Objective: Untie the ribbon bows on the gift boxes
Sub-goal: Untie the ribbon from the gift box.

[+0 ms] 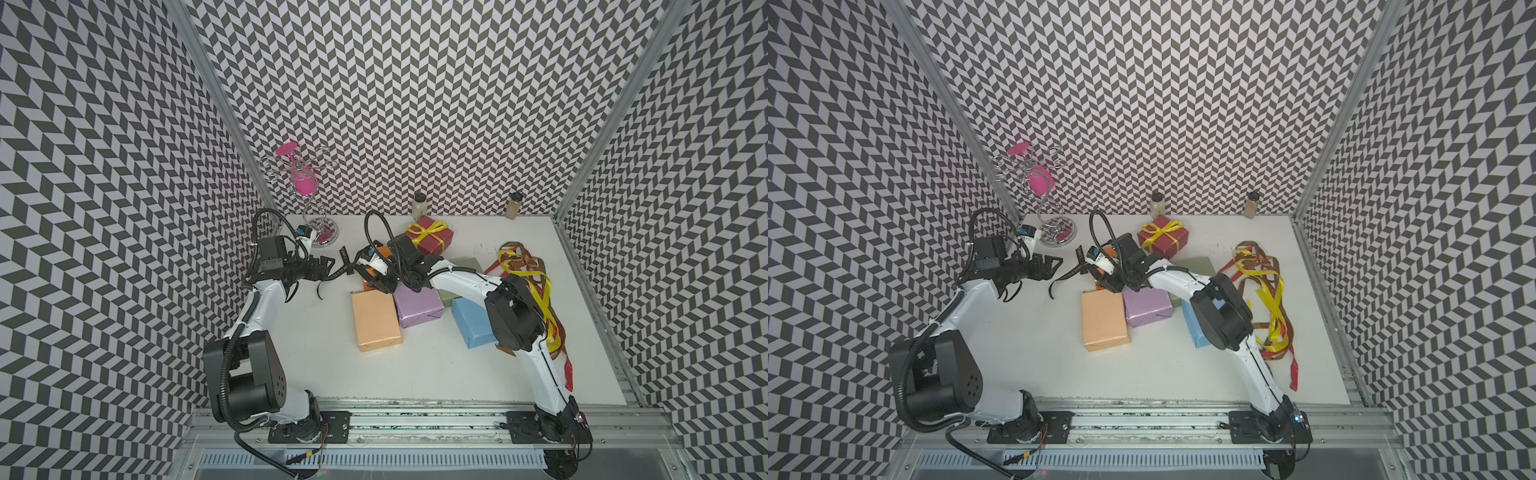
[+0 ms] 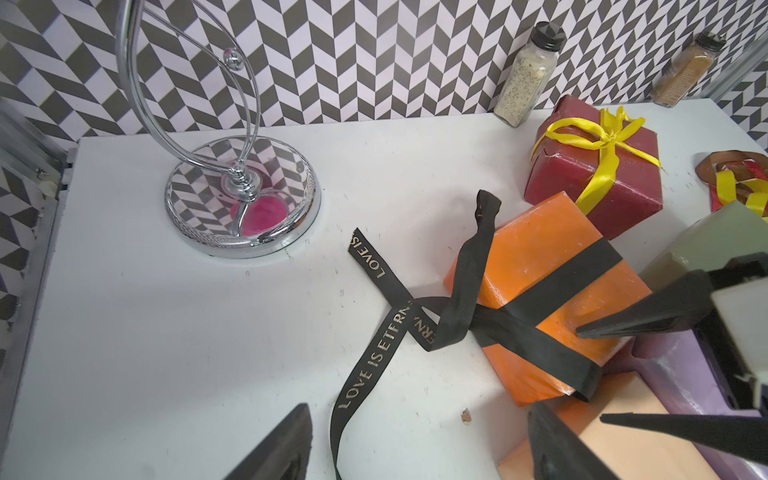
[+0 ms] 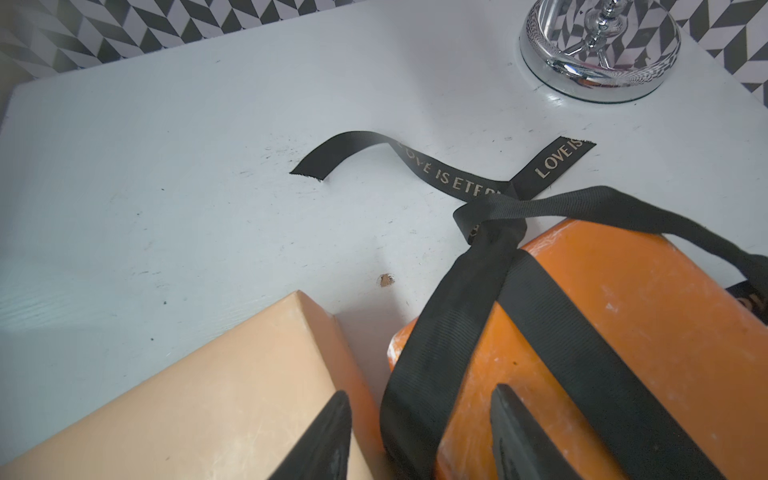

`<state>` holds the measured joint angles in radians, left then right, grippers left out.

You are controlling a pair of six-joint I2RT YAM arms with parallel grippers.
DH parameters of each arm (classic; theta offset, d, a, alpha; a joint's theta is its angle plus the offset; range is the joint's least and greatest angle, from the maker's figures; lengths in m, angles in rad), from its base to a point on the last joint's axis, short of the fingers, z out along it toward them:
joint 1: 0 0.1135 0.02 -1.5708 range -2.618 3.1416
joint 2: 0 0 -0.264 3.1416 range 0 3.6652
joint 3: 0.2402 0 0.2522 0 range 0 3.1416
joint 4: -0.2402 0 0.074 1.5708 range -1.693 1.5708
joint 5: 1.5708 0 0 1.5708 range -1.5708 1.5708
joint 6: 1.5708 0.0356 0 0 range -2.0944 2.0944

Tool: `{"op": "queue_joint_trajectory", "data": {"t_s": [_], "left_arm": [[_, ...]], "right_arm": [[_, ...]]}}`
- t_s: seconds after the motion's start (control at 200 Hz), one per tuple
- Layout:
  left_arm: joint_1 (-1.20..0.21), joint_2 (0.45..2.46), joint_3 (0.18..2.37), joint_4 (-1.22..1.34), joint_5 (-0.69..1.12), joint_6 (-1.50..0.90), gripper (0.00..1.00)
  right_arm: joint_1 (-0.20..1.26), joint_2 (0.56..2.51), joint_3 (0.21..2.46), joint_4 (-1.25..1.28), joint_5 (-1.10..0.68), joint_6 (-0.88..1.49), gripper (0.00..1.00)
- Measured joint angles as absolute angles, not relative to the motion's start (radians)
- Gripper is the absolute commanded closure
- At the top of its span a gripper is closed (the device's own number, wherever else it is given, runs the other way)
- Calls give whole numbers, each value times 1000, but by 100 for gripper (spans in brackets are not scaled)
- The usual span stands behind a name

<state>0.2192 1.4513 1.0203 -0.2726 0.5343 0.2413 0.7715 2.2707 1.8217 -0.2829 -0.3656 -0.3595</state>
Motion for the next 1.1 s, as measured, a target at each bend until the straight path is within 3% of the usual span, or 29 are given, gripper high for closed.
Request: {"op": "queue_joint_trajectory", "data": {"t_s": [0.315,0.571,0.821,1.102], "left_arm": [[224,1423,971,-255,493,242,19],[225,1417,957,-253,483,249,19],[225,1417,957,-251,484,250,19],[225,1417,957,-256,487,265,19]], "right_arm": [[818,2297,1838,-223,-215,-373,65],[829,2312,1858,-215,-174,-373,86],[829,2296,1853,-242,-229,-373,95],[827,2212,1788,-398,-359,-417,98]]}}
